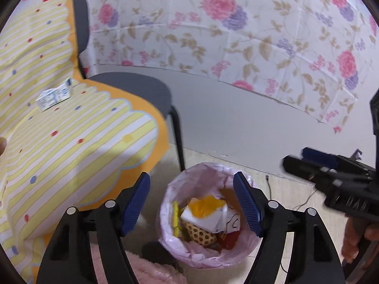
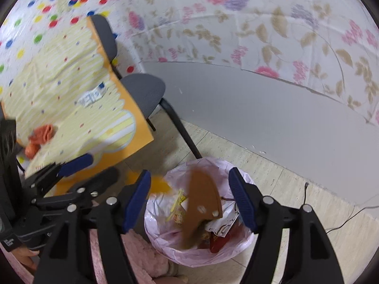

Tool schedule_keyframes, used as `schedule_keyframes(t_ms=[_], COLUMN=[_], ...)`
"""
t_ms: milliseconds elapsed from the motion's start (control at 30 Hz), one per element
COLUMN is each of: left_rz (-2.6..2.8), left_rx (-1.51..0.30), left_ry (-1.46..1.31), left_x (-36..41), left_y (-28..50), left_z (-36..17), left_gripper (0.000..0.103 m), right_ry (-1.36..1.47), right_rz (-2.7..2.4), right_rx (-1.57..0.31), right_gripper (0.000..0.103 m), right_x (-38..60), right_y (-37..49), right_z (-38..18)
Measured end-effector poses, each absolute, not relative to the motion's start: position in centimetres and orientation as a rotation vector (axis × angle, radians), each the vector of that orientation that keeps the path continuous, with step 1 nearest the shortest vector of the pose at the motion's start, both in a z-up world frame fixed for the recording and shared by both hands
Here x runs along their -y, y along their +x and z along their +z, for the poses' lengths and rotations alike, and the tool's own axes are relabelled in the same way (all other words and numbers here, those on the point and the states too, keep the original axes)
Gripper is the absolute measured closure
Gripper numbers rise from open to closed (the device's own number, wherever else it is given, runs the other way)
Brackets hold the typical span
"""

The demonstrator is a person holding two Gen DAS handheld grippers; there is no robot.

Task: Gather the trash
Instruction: 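Open the right tool to drop the brown sheath into the bin, then move both tools back over the chair seat toward the glove and carton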

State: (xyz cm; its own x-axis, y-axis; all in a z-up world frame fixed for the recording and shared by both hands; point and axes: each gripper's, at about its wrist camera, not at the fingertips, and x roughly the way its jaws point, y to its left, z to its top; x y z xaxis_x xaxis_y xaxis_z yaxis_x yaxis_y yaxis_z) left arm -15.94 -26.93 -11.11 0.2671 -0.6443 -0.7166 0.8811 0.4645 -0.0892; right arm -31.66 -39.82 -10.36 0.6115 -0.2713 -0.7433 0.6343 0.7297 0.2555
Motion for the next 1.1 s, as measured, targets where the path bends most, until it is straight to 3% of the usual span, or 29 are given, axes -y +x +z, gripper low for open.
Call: schedule_keyframes(t_ms=[533, 900, 1100], left_rz=[-0.819, -0.596, -0.489], left_rx=[-0.792, -0.793, -0.813], left_ry=[0.27, 0.197, 0.183], left_x=[19.0, 12.7, 9.4], left_y=[-12.2, -7.8, -5.9], left_z=[-9.4, -7.9, -7.8], left_gripper=[0.03, 0.03, 0.024], right_ry=[0.459, 0.28, 0.232], right_rz=[-0.47, -0.287, -0.199], right_rx=[-0.736, -0.747, -0.758], right_gripper=[0.036, 0.037, 0.041], right_x=[36.8, 31.1, 28.8], right_y=[-28.6, -19.5, -13.7], right_z=[-8.3, -6.0, -5.6])
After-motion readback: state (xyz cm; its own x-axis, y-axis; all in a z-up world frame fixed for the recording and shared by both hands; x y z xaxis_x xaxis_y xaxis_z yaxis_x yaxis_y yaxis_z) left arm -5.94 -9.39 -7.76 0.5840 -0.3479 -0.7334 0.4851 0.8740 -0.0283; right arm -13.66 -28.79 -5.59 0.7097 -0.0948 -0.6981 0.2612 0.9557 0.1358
